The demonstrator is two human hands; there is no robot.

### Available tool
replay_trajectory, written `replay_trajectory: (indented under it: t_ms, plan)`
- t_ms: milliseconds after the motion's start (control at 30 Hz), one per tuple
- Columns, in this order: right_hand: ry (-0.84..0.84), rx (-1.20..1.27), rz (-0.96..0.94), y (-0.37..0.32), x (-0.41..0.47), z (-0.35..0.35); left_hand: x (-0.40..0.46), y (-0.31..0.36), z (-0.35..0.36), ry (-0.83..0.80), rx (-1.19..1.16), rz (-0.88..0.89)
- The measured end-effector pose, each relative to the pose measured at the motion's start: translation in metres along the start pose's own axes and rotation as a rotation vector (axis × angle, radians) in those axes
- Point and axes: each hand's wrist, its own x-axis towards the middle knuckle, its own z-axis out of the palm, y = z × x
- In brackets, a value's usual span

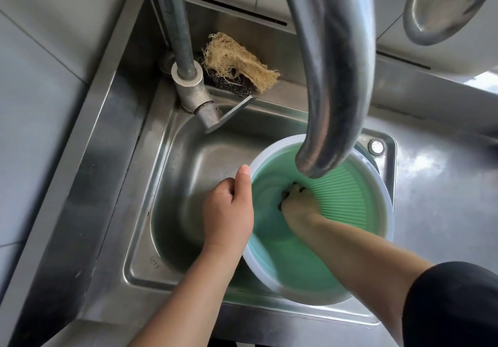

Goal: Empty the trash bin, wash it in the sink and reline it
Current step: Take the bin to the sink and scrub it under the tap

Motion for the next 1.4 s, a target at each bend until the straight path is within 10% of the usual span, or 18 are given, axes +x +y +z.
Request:
replay_trajectory:
  t_ms: [367, 667, 900, 1400]
  plan:
    - [0.083, 0.485, 0.247, -0.027, -0.001, 0.000, 0.002, 0.000, -0.001, -0.032, -0.010, 0.000]
    - [0.196, 0.486, -0.158, -0.041, -0.009, -0.008, 0.003, -0.002, 0.000, -0.034, -0.017, -0.008]
    - [0.136, 0.546, 0.178, -0.060, -0.008, 0.007, 0.007, -0.005, 0.001, -0.031, 0.005, 0.020]
    - [-0.190, 0.090, -0.487, -0.040, -0.036, 0.000, 0.003, -0.001, 0.002, -0.008, 0.007, 0.042]
